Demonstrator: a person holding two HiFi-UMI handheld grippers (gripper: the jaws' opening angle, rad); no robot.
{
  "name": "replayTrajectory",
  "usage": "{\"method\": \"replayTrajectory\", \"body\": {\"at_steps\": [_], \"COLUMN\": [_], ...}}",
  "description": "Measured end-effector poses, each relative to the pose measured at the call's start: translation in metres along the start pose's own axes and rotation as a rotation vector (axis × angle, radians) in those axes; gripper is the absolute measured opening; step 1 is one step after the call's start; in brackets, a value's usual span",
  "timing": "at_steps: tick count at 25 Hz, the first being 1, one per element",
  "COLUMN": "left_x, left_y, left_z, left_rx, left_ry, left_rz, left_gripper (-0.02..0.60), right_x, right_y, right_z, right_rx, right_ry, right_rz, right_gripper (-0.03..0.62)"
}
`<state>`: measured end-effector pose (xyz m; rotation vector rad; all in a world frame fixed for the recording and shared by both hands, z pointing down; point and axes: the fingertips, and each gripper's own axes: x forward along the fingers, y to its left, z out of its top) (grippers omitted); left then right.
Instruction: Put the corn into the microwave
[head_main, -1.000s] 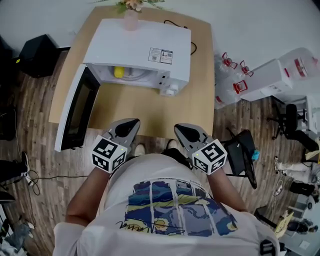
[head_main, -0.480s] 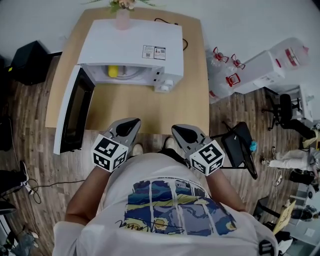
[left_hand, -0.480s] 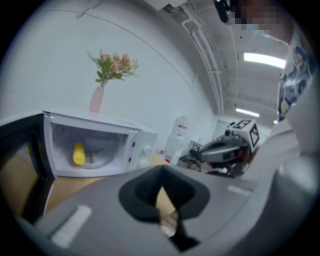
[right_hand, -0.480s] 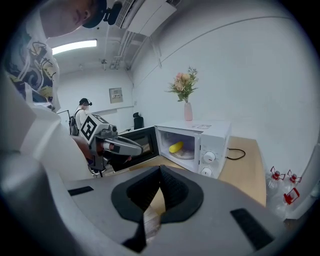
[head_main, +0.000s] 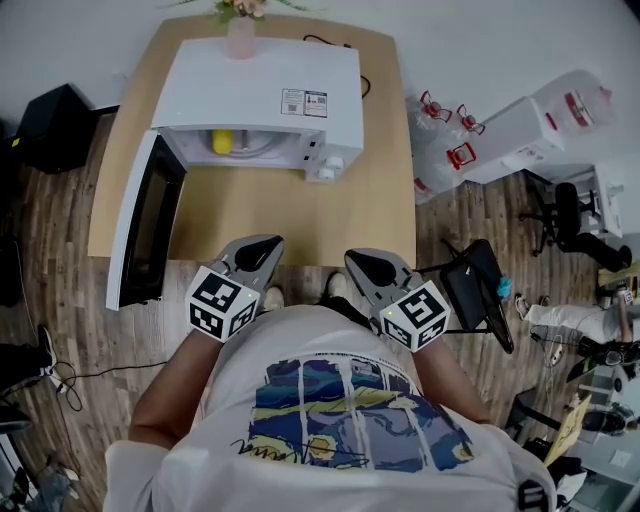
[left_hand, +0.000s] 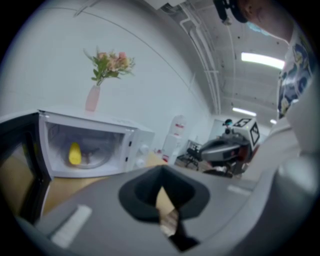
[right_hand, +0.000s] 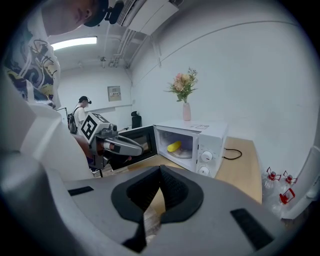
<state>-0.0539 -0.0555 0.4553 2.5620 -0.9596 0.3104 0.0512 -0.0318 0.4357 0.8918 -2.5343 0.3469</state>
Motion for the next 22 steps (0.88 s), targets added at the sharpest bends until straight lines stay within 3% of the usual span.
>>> {"method": "replayTrajectory", "body": {"at_steps": [22], "left_x": [-0.012], "left_y": [0.016], "left_z": [-0.006], "left_rx": [0.004], "left_ry": [0.01], "left_rz": [0.024], "left_gripper": [0.009], "right_x": [0.019], "right_y": [0.009], "right_z": [0.008], "right_rx": [-0.044], "right_ry": [0.021], "right_rz": [0.029], "right_gripper": [0.009]}}
